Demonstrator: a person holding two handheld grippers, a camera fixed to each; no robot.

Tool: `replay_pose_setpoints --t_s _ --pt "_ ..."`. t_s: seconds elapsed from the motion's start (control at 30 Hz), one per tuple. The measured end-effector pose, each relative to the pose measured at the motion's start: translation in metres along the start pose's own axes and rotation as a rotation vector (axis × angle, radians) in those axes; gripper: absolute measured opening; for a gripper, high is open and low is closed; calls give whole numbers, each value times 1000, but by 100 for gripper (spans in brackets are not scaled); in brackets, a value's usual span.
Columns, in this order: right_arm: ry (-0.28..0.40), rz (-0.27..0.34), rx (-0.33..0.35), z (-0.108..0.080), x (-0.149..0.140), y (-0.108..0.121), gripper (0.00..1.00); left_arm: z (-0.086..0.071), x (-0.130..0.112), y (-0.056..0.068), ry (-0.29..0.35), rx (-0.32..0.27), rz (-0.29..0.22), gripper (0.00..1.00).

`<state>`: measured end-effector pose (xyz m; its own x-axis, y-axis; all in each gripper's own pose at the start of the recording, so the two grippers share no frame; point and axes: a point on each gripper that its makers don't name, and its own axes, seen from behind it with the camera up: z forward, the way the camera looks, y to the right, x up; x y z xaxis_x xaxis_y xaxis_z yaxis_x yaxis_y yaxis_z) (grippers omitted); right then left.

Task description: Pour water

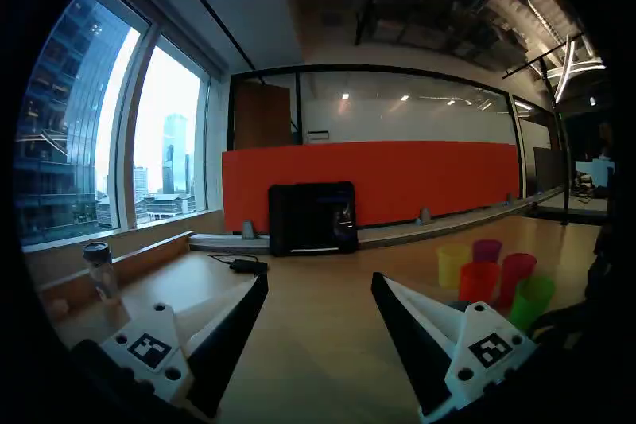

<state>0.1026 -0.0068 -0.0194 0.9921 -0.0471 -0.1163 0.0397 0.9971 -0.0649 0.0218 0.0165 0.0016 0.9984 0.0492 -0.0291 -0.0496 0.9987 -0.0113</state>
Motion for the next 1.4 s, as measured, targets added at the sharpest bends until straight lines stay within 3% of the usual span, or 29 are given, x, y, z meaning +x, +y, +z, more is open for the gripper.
replay_pose_setpoints --t_s 0.6,0.87,1.4 --pt "0 3 3 0 3 -4 100 -4 -15 -14 -11 22 -29 97" --pt "8 -9 -2 -2 9 -5 100 -4 -21 -16 -20 19 -52 97" --pt "12 -11 11 -1 10 -11 100 -3 -22 -16 -27 10 -49 97"
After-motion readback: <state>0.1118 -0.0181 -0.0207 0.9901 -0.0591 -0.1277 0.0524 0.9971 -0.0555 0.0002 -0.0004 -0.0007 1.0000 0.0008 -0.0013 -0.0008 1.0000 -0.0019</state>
